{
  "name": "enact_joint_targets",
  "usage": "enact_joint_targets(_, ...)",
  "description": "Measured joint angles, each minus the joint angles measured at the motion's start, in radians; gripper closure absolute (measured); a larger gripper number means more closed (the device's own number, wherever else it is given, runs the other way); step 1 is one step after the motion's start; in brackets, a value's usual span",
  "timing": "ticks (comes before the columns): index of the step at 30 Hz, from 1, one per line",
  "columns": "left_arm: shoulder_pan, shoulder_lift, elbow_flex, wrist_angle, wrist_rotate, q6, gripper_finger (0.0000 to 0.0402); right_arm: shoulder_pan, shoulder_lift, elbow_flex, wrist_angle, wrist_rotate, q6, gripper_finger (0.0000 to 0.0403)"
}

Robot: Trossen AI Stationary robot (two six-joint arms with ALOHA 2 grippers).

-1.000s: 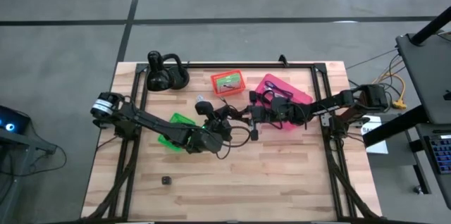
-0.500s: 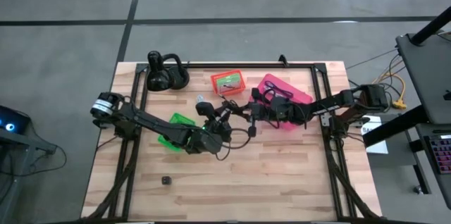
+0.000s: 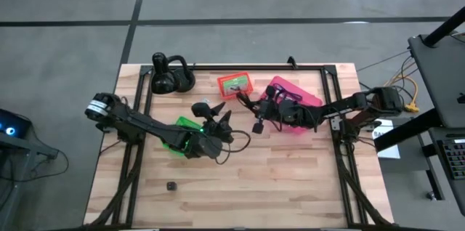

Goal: Pick and place items into bin
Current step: Put the black charger cable into the pink bin

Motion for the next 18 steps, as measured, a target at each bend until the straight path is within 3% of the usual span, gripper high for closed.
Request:
enact_joint_targets(7,-0.055,-0.074,0.000,-0.199,-0.003,-0.188,0.0228,0.000,-0.006,-0.005,-0.019,0.182,-0.027,0.0377)
enact_joint_targets(12,-0.090,-0.114,0.000,-0.350,-0.003,-0.333,0.0228,0.003,-0.014,-0.005,-0.018,0.196,-0.045,0.0377)
enact_joint_targets(18,-0.116,-0.143,0.000,-0.411,0.000,-0.367,0.0228,0.002,-0.028,-0.006,-0.058,0.323,-0.073,0.0377)
